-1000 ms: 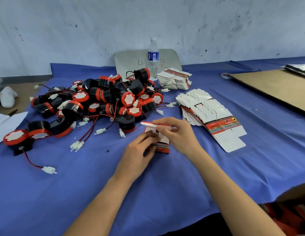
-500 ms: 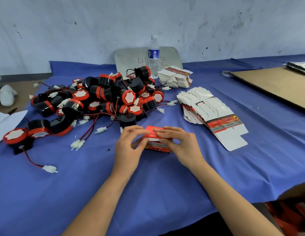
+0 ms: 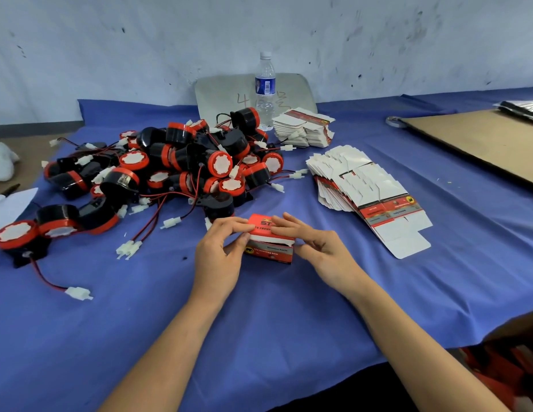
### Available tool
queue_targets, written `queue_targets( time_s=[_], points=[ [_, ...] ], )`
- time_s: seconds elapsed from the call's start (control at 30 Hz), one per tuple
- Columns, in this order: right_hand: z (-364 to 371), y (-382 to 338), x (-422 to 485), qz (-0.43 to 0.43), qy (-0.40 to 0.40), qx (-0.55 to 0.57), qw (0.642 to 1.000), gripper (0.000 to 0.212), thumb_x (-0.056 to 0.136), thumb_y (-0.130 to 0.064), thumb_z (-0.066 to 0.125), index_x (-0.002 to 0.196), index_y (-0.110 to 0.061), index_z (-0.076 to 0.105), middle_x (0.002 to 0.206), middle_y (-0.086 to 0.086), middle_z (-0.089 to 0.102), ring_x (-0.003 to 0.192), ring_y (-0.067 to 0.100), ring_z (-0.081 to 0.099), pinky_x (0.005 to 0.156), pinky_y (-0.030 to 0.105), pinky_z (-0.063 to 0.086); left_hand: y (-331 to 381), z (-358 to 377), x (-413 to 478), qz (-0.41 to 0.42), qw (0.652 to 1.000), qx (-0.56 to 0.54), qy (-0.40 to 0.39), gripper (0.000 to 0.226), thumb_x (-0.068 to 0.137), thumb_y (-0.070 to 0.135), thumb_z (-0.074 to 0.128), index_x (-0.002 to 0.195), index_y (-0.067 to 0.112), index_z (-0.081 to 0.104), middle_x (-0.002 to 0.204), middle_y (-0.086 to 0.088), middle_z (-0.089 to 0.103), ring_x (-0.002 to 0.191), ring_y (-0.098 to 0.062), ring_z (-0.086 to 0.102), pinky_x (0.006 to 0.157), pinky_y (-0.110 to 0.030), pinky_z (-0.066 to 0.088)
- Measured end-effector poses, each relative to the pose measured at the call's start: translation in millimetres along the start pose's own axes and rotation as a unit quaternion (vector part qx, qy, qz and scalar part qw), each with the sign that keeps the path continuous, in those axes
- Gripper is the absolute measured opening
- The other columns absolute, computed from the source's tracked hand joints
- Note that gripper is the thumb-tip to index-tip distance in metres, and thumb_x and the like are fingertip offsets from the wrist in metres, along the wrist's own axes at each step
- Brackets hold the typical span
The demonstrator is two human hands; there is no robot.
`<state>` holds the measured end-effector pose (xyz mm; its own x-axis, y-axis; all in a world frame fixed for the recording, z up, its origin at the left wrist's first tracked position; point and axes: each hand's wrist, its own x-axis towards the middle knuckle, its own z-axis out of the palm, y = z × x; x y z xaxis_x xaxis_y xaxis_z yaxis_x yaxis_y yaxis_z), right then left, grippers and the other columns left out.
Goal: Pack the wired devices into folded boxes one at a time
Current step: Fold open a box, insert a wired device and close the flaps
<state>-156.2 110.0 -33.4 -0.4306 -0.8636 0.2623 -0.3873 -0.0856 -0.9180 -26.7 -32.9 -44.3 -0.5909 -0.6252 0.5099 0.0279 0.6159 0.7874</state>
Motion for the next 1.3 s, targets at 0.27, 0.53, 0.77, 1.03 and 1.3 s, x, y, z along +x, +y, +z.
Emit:
queue_targets(
  time_s=[0.27, 0.53, 0.77, 1.03, 1.3],
  points=[
    [1, 1, -1, 0.007, 0.006, 0.032, 0.999, 0.051, 0.089, 0.017, 0.047, 0.114, -0.023, 0.067, 0.131, -0.005, 0.061, 0.137, -0.002, 0.035, 0.107, 0.016, 0.035, -2, 0, 0, 0.002, 1.0, 0.007, 0.004, 0.017, 0.089, -0.004, 0.062, 0.095, 0.01, 0.069, 0.105, 0.014, 0.059, 0.103, 0.013, 0.053, 0.086, -0.004, 0.039],
    [1, 2, -1, 0.001, 0.0, -0.03, 1.0, 0.03, 0.092, 0.001, 0.061, 0.118, -0.01, 0.069, 0.135, -0.002, 0.058, 0.14, 0.002, 0.031, 0.111, 0.021, 0.034, -5, -2, -3, -0.013, 1.0, -0.006, -0.016, 0.026, 0.09, -0.011, 0.054, 0.095, 0.01, 0.069, 0.116, 0.006, 0.062, 0.11, 0.013, 0.051, 0.079, -0.003, 0.042],
    [0, 3, 0, -0.027, -0.004, -0.116, 0.993, 0.037, 0.091, -0.005, 0.063, 0.121, -0.027, 0.061, 0.138, -0.01, 0.052, 0.146, 0.012, 0.021, 0.117, 0.047, 0.025, -5, -2, -5, 0.05, 0.997, 0.048, -0.031, 0.016, 0.084, -0.009, 0.063, 0.09, 0.006, 0.064, 0.121, 0.014, 0.058, 0.109, 0.009, 0.054, 0.081, -0.01, 0.049],
    [1, 2, 10, -0.015, 0.001, -0.243, 0.97, 0.023, 0.089, -0.015, 0.068, 0.109, -0.025, 0.073, 0.136, -0.02, 0.051, 0.144, 0.01, 0.027, 0.12, 0.038, 0.011, 1, -9, 1, 0.128, 0.967, 0.207, -0.07, 0.009, 0.082, -0.001, 0.072, 0.081, 0.007, 0.067, 0.117, 0.002, 0.069, 0.11, -0.02, 0.061, 0.099, -0.015, 0.037],
    [22, 10, 1, -0.075, 0.061, -0.341, 0.935, 0.059, 0.093, -0.016, 0.062, 0.146, -0.01, 0.038, 0.154, 0.002, 0.034, 0.143, 0.018, 0.027, 0.117, 0.03, 0.023, 9, -4, 18, 0.127, 0.941, 0.214, -0.229, 0.041, 0.091, 0.014, 0.063, 0.13, 0.008, 0.052, 0.15, 0.003, 0.041, 0.144, -0.012, 0.029, 0.118, -0.027, 0.023]
  ],
)
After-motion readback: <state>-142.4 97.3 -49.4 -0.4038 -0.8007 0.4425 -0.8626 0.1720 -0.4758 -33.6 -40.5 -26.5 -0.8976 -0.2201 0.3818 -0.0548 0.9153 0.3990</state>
